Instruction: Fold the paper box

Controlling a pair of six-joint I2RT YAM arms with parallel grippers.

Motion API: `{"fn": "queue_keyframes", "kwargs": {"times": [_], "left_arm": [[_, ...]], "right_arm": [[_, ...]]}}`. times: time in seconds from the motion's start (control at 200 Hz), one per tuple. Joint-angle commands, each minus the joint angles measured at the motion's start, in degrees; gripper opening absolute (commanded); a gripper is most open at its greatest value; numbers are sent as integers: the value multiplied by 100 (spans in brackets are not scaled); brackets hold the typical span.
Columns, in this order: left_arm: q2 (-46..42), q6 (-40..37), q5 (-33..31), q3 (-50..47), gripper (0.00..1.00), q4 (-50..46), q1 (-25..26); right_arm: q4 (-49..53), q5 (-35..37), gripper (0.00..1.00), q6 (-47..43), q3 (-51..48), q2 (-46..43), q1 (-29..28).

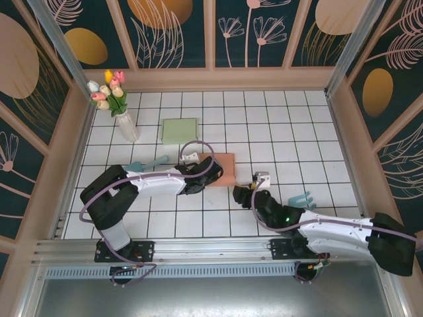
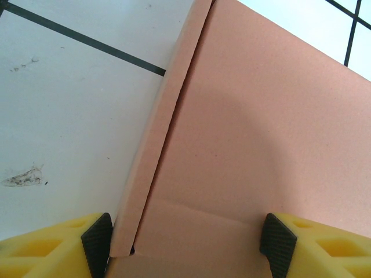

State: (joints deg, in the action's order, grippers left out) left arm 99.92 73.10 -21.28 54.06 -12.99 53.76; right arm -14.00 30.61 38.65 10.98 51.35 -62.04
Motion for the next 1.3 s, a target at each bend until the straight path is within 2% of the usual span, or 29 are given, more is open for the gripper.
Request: {"fn": "queue_keyframes", "kwargs": {"times": [0.0,0.08,0.185,0.425,0.596,0.891,1.011,1.296], "left_arm": [[696,-193,392,-432,71,-1285,-75],[722,-195,397,-413,71,-1281,-71],[756,-196,412,-383,71,-1288,-73],[790,-224,415,-370,71,-1280,-76],[830,-255,447,-392,71,-1215,-72],[910,-266,528,-383,70,-1100,-75],[914,-255,553,-390,70,-1091,-72],[902,-257,528,-423,70,-1080,-75]], "right_arm": [[26,-882,60,-461,4,-103,475],[-312,-1282,57,-632,-15,5,631],[-459,-1304,52,-657,84,315,657],[-1024,-1626,56,-672,254,1100,978],[-1459,-2154,55,-693,358,1477,1335],[-1786,-2424,51,-623,555,2272,1476],[-1953,-2570,43,-605,608,2528,1476],[-2141,-2381,34,-699,560,2842,1476]]}}
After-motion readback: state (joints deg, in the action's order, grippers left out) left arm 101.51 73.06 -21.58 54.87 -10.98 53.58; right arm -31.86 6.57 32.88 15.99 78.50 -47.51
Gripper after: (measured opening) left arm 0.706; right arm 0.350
